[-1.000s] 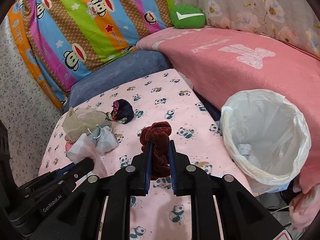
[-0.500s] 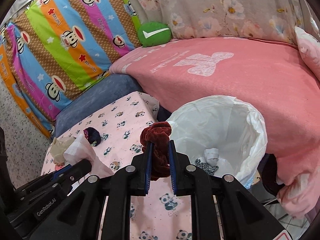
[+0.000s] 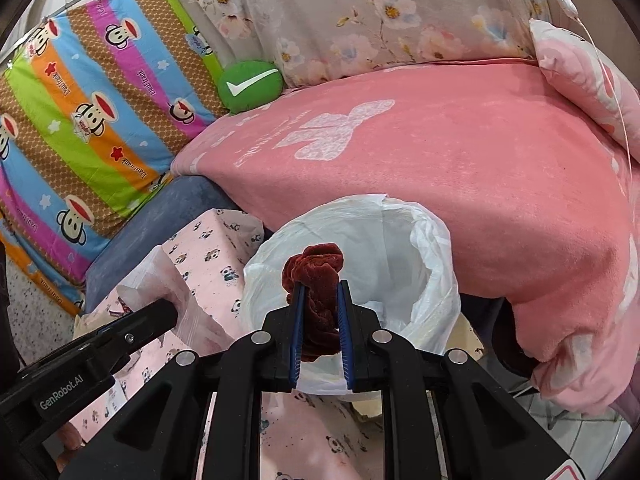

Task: Collect trash
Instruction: 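Carry the scrunchie and packet over the bin and open both grippers, then move both grippers back toward the remaining items on the table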

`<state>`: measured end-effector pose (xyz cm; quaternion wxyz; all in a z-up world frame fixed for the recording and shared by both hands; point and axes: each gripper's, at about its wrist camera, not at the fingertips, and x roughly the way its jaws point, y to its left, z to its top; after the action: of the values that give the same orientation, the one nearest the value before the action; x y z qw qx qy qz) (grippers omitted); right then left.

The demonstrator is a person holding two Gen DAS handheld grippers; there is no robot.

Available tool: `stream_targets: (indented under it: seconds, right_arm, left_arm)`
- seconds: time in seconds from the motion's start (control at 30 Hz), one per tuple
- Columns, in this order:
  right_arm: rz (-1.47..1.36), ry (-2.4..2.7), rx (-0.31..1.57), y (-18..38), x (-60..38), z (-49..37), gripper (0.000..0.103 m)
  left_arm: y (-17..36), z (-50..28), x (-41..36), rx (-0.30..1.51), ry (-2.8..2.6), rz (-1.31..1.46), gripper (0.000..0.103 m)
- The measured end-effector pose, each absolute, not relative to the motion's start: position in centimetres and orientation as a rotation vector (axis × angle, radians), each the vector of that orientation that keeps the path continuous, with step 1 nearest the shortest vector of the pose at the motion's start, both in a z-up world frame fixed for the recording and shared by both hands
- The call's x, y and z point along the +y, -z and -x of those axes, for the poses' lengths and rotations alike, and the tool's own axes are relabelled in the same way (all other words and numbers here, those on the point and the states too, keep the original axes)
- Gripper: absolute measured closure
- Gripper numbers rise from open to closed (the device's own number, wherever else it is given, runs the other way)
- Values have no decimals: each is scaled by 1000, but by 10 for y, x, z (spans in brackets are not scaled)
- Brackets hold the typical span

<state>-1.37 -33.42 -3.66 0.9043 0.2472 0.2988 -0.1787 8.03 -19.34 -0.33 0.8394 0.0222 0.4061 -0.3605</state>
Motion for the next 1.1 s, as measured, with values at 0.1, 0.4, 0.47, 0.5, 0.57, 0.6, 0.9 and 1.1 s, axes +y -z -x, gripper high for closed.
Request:
stream_targets:
  seconds: [0.1,0.4,0.47,0.5,0.57,0.6,0.9,1.1]
  right_arm:
    - [-518,384,619,40,-343,14,88]
    - [-511,399,625,44,-355,-1,86]
    - [-507,394,625,43,-354,-6,82]
    - [-504,396,621,43,-353,-7,82]
    - [-501,391,623,43,-351,-10,75]
    - [-498,393,624,42,-349,-11,71]
    - [-481,362,643,42,-325,-19,62]
    - [-453,320,661,41,-297,-23,55]
  left_arm:
    - [4,-84,-207,859,780,-57,87]
    - [-2,-100,-220,834,802,-39,68]
    - [-3,-103,-217,829,778,-29,52]
    - [-3,-105,-215,825,762,-21,45]
    - [-2,-107,-207,822,731,-11,38]
    - [0,-109,-203,823,719,-6,38]
    - [12,-117,-158,858,606,50,37]
    - [23,-118,-117,880,511,89,37]
